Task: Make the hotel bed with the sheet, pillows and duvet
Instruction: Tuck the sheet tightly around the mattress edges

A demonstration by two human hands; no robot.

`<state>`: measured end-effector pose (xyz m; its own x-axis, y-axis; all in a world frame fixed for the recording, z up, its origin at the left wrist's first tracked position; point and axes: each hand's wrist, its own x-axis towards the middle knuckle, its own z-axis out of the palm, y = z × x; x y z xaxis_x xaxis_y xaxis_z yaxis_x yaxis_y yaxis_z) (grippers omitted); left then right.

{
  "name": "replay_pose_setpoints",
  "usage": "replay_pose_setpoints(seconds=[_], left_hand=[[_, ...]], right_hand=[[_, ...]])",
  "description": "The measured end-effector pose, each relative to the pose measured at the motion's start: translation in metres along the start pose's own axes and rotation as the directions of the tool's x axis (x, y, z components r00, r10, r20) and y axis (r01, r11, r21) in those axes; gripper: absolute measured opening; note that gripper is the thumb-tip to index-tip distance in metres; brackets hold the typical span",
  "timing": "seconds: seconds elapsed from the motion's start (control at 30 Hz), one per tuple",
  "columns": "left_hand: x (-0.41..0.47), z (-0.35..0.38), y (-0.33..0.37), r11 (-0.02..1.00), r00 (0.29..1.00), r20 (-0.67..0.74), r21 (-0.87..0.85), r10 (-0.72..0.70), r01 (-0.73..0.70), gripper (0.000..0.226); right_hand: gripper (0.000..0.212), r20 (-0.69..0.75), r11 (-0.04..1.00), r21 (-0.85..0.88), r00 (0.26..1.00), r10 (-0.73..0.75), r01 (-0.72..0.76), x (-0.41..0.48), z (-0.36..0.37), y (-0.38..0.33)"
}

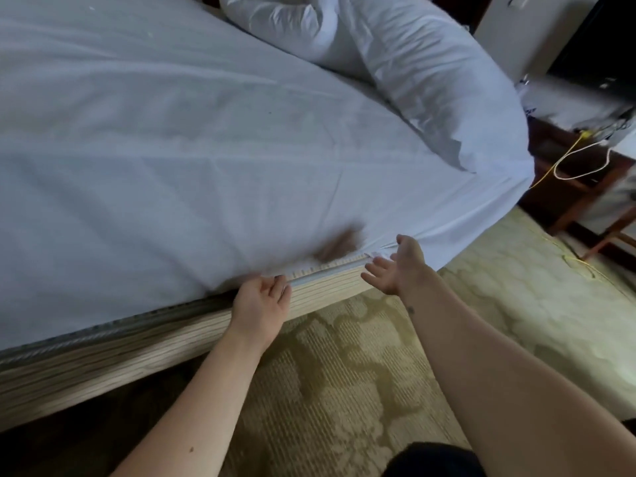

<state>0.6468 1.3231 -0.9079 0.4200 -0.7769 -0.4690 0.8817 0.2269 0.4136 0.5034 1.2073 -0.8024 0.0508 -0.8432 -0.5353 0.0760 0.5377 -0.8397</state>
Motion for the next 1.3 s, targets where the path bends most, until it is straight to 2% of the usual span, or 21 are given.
replay_pose_setpoints(seconds=[0.03, 0.1, 0.13, 0.23, 0.33, 0.43, 0.5, 0.57, 0.7, 0.83, 0.97, 1.07, 1.17, 1.3], left_hand=[[-0.009, 0.004, 0.002, 0.983, 0.995, 0.059, -0.16, -0.085, 0.094, 0.035], [0.0, 0.019, -0.009, 0.987, 0.999, 0.034, -0.161, -0.018, 0.023, 0.026], [-0.002, 0.03, -0.016, 0.985, 0.999, 0.033, -0.17, -0.033, 0.038, 0.024], [0.009, 0.057, -0.05, 0.988, 1.0, 0.016, -0.156, -0.002, 0.004, 0.025], [0.026, 0.082, -0.082, 0.989, 0.999, 0.017, -0.139, 0.043, -0.041, 0.04], [0.047, 0.106, -0.106, 0.992, 0.996, -0.019, -0.096, 0.082, -0.084, 0.037], [0.061, 0.124, -0.121, 0.995, 0.995, -0.063, -0.051, 0.084, -0.087, 0.023], [0.079, 0.145, -0.138, 0.994, 0.988, -0.114, -0.035, 0.102, -0.106, 0.023], [0.117, 0.175, -0.18, 0.964, 0.965, -0.202, -0.176, 0.165, -0.202, 0.03], [0.144, 0.195, -0.202, 0.913, 0.955, -0.194, -0.3, 0.224, -0.275, 0.032], [0.166, 0.216, -0.215, 0.862, 0.932, -0.167, -0.357, 0.321, -0.361, 0.042], [0.172, 0.219, -0.221, 0.86, 0.895, -0.283, -0.287, 0.345, -0.422, 0.035], [0.168, 0.231, -0.22, 0.835, 0.83, -0.433, -0.256, 0.351, -0.486, 0.034], [0.165, 0.242, -0.217, 0.834, 0.811, -0.5, -0.271, 0.305, -0.481, 0.037]], right_hand=[[0.057, 0.007, 1.0, 0.002, 1.0, 0.001, -0.001, 0.007, -0.005, 0.002], [0.055, 0.026, 1.0, 0.019, 1.0, 0.009, -0.01, 0.022, -0.014, 0.001], [0.054, 0.034, 0.999, 0.031, 0.999, 0.01, -0.011, 0.032, -0.02, -0.001], [0.051, 0.057, 1.0, 0.027, 0.998, 0.002, -0.003, 0.064, -0.039, -0.012], [0.049, 0.125, 0.997, 0.074, 0.992, 0.0, -0.009, 0.103, -0.057, -0.031], [0.036, 0.214, 0.99, 0.135, 0.977, 0.02, -0.05, 0.144, -0.065, -0.048], [0.043, 0.249, 0.988, 0.128, 0.967, 0.049, -0.083, 0.17, -0.067, -0.053], [0.046, 0.224, 0.987, 0.143, 0.973, 0.046, -0.079, 0.195, -0.072, -0.058], [0.044, 0.331, 0.923, 0.311, 0.936, 0.119, -0.227, 0.229, -0.088, -0.08], [0.051, 0.482, 0.791, 0.456, 0.86, 0.166, -0.408, 0.254, -0.095, -0.097], [0.075, 0.469, 0.749, 0.505, 0.865, 0.178, -0.428, 0.278, -0.085, -0.094], [0.082, 0.528, 0.745, 0.48, 0.831, 0.176, -0.463, 0.285, -0.091, -0.086], [0.084, 0.569, 0.758, 0.389, 0.784, 0.249, -0.523, 0.286, -0.105, -0.094], [0.08, 0.54, 0.769, 0.355, 0.788, 0.295, -0.531, 0.283, -0.109, -0.103]])
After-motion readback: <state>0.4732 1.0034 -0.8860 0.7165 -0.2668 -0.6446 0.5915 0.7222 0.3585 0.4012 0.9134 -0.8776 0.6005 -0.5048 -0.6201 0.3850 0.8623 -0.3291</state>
